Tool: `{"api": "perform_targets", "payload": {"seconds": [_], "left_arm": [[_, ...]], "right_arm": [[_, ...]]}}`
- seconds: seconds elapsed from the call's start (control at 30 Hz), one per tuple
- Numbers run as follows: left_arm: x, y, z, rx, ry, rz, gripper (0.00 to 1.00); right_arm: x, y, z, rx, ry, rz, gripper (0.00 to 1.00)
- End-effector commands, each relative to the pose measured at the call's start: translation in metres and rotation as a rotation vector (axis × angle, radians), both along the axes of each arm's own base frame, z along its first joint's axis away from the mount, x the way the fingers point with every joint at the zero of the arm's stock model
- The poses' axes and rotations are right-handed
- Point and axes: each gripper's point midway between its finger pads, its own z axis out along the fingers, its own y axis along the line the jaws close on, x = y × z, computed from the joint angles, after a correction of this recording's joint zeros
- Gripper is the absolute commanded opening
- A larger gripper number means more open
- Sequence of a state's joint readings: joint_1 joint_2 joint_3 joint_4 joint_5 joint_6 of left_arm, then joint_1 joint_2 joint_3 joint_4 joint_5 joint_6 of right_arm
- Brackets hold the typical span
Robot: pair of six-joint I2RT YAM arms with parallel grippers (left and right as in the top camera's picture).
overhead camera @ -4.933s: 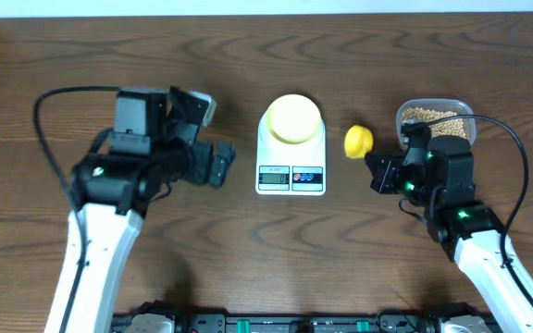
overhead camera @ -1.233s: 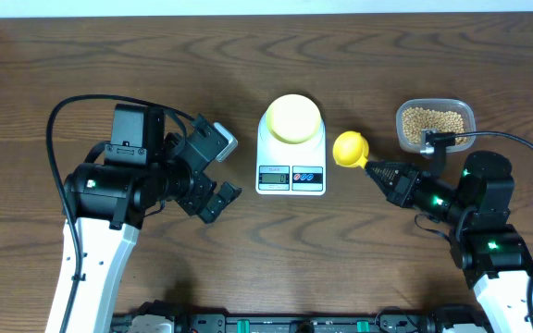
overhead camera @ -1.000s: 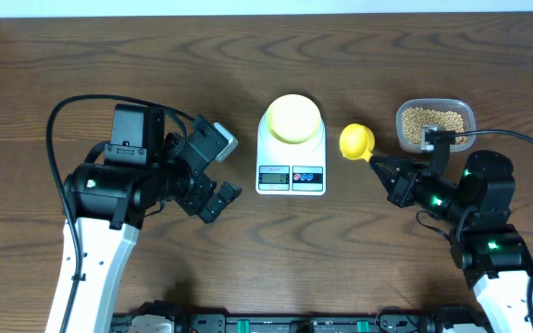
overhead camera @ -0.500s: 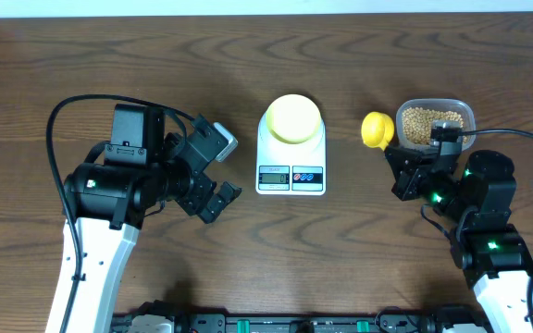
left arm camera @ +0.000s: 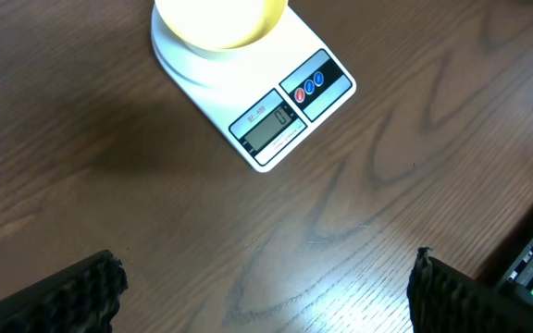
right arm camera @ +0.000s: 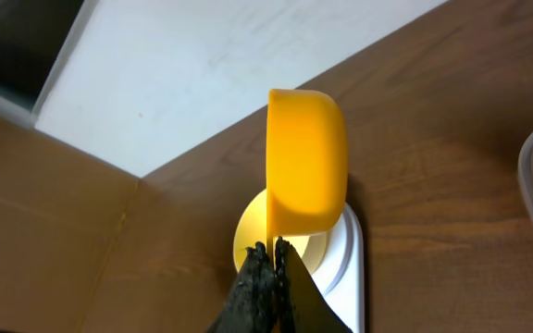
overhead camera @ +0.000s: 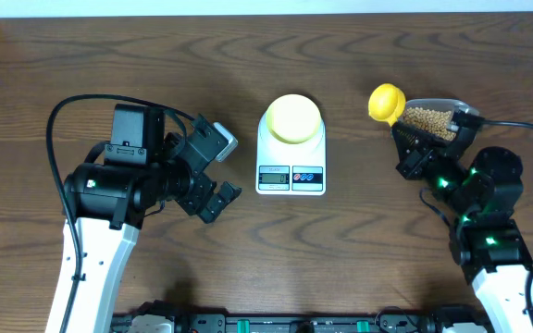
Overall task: Scoop item into bowl and weigh 50g on scale
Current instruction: 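Move the yellow scoop with the right gripper over the soybean tub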
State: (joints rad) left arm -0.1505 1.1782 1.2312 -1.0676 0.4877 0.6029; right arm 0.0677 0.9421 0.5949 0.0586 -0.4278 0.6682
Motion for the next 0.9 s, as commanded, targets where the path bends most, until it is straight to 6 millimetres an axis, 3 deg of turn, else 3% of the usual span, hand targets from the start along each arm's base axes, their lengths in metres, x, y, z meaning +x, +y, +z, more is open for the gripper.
{"api": "perform_targets", "payload": {"seconds": [0.0,0.43,0.67,0.87], "left_arm": [[0.000,0.002,-0.001,0.008,-0.001,0.001,1.00],[0.000,0.002,-0.001,0.008,-0.001,0.001,1.00],[0.000,0.002,-0.001,0.008,-0.001,0.001,1.00],[0.000,0.002,-0.001,0.008,-0.001,0.001,1.00]], "right_arm": [[0.012,-0.007,0.006,0.016,-0.014,-0.044,0.01],[0.023,-0.037,0.012,-0.135,0.003,-0.191,0.01],[0.017,-0.042,0.039,-0.281,0.014,-0.165,0.01],[0.004,-0.074,0.045,-0.412,0.120,-0.297,0.01]]}}
